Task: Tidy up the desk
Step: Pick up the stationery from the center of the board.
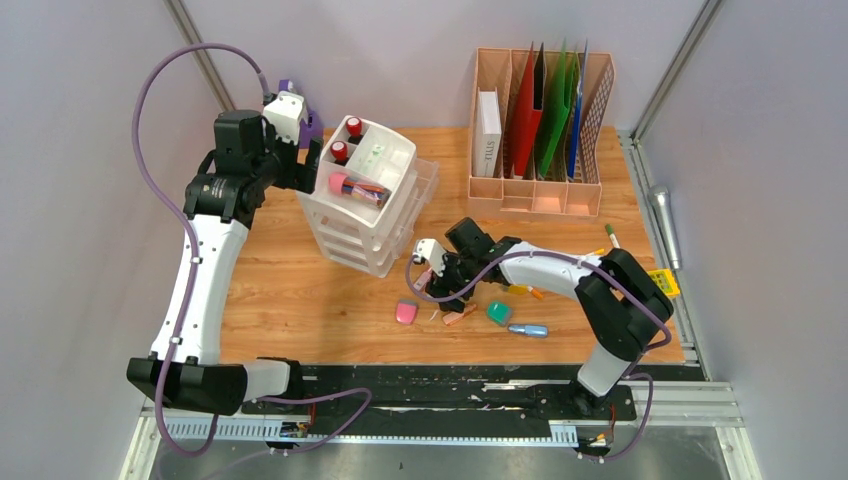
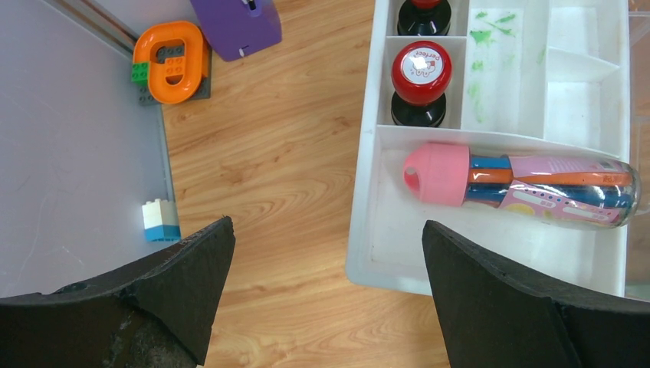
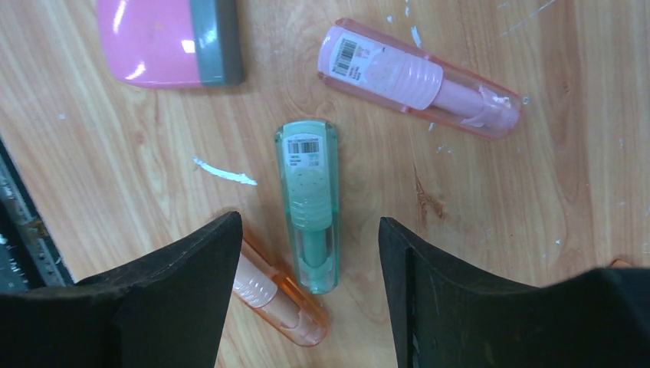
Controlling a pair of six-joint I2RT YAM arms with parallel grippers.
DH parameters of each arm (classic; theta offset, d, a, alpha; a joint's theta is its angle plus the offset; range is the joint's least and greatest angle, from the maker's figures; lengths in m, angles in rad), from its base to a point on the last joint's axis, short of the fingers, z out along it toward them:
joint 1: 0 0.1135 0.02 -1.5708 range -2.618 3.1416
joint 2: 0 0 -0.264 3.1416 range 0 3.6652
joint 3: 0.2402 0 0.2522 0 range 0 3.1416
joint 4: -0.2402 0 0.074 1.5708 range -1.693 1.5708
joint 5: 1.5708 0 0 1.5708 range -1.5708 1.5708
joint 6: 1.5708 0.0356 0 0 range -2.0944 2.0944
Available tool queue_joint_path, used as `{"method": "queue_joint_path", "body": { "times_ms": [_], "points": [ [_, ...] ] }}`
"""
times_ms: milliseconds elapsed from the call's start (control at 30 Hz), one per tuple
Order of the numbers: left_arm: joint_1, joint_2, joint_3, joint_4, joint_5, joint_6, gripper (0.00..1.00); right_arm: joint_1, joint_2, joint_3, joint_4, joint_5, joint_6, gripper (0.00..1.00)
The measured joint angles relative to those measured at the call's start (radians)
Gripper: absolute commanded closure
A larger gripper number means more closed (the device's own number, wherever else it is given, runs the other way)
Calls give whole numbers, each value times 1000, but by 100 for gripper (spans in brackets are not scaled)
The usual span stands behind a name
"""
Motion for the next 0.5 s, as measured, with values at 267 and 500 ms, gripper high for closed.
{"method": "queue_joint_path", "body": {
  "times_ms": [267,500],
  "points": [
    [0,0,-1,0,2,0,0,41,47,7,12,84,-37,65],
    [0,0,-2,0,2,0,0,54,46,10,14,146,-83,91]
  ]
}}
